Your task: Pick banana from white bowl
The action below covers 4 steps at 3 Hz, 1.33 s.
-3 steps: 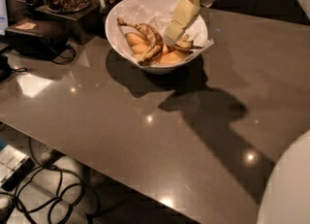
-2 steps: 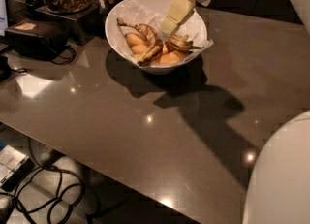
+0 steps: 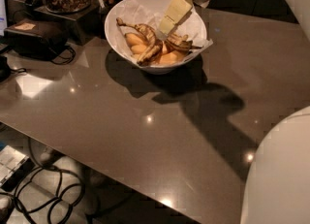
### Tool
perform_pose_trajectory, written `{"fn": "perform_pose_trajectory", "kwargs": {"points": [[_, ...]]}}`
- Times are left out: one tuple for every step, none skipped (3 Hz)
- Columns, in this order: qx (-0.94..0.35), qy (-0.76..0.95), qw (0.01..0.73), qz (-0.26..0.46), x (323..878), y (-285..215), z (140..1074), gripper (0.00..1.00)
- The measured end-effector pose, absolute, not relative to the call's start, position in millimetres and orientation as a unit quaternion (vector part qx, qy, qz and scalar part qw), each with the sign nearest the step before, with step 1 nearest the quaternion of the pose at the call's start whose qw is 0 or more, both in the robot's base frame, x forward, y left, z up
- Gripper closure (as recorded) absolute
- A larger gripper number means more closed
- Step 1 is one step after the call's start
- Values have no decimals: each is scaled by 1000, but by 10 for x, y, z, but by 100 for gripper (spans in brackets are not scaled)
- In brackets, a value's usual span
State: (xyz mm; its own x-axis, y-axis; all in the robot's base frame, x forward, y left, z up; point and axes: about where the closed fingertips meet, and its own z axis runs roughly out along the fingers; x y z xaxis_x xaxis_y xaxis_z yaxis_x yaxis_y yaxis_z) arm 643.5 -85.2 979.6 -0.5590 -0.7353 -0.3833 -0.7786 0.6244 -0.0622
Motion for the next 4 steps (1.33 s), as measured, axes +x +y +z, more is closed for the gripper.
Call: {"fn": "perform_pose_trajectory", "kwargs": {"points": [[-418,888,186,54,6515,-813,9760,0],[-389,902,184,38,6635,-896,9718,0],[-366,912,182,28,6720,-975,9683,6],[-355,918,176,20,6774,-1017,9627,12]]}}
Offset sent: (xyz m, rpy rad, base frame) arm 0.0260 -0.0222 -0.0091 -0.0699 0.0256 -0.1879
